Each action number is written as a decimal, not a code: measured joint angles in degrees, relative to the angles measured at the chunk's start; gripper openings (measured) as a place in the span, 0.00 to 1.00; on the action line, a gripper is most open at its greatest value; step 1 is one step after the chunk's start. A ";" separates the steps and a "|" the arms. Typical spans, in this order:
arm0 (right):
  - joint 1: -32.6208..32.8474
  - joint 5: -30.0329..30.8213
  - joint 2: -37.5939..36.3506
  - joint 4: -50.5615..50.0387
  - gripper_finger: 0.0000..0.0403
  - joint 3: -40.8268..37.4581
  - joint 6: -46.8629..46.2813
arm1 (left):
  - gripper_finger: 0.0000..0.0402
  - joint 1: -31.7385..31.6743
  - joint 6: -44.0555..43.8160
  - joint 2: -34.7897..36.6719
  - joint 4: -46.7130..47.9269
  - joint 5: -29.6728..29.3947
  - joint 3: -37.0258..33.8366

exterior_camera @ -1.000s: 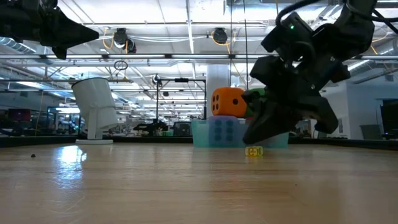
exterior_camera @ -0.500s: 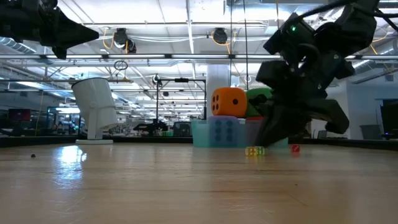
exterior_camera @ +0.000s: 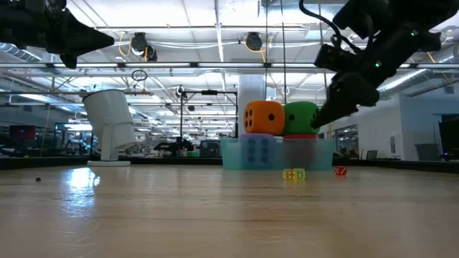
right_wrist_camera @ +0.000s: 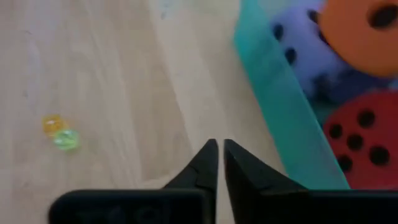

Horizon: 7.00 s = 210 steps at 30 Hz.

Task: Pick & Place Dice
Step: Put the small red die into the bin

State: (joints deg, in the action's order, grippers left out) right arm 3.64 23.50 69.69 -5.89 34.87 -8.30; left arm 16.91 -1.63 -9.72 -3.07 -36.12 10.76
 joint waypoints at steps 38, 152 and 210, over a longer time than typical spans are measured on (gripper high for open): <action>-2.78 -12.32 2.19 12.65 0.62 -14.50 5.68 | 0.05 0.00 0.94 -0.01 0.34 0.02 0.00; -9.66 -3.57 -22.45 29.69 0.10 -20.50 8.06 | 0.05 0.00 0.40 -0.02 -0.18 0.00 0.02; -17.91 1.37 10.08 29.16 0.11 -5.44 18.29 | 0.05 0.00 1.08 -0.01 -1.00 -1.53 0.02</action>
State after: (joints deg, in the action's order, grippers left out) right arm -14.27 24.87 79.77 23.27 29.43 9.98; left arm 16.91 -0.55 -9.73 -4.08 -37.65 10.79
